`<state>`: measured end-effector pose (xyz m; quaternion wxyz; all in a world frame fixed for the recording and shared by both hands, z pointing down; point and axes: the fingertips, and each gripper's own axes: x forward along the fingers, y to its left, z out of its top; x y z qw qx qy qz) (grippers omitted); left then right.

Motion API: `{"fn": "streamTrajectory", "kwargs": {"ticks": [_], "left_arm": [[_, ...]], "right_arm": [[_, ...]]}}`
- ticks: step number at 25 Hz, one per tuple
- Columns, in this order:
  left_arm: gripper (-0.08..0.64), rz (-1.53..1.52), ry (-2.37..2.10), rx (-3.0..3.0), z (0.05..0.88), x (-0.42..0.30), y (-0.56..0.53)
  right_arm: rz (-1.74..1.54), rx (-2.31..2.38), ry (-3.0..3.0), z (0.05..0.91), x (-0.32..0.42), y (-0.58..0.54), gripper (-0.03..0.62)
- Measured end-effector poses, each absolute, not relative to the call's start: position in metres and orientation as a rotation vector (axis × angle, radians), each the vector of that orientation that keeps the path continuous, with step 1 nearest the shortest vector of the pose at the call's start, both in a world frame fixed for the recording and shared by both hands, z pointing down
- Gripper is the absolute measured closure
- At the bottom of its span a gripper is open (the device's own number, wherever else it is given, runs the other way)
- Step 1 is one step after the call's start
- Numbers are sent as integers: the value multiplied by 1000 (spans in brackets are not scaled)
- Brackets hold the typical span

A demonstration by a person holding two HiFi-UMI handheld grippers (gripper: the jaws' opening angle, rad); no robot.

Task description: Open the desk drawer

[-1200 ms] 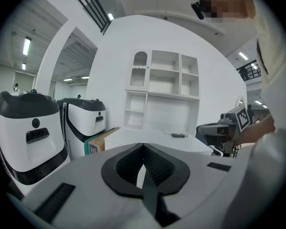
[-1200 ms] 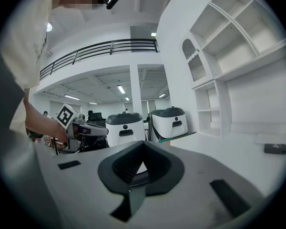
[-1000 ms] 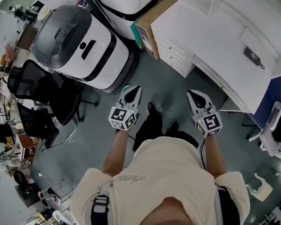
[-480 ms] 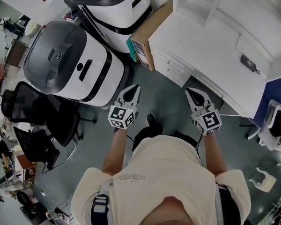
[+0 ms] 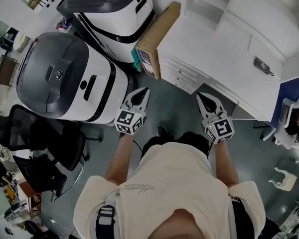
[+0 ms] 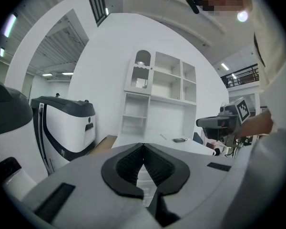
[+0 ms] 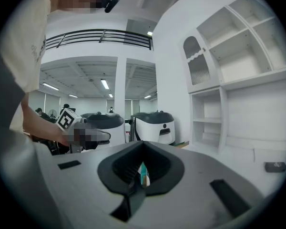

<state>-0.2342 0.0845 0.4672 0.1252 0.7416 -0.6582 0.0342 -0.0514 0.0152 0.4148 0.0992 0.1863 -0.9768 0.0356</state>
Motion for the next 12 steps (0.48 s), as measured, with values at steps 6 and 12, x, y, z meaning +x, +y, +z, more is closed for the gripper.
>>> {"fn": "streamTrajectory", "kwargs": {"ticks": [6,12], "left_arm": [[555,90,-1843,2207,477,-232,65],[555,118,-1788,2229,485,-218,35]], "right_arm": [[127,593,-2835,428,-48,11,591],[185,616,-2810,446,-33,-9,591]]}}
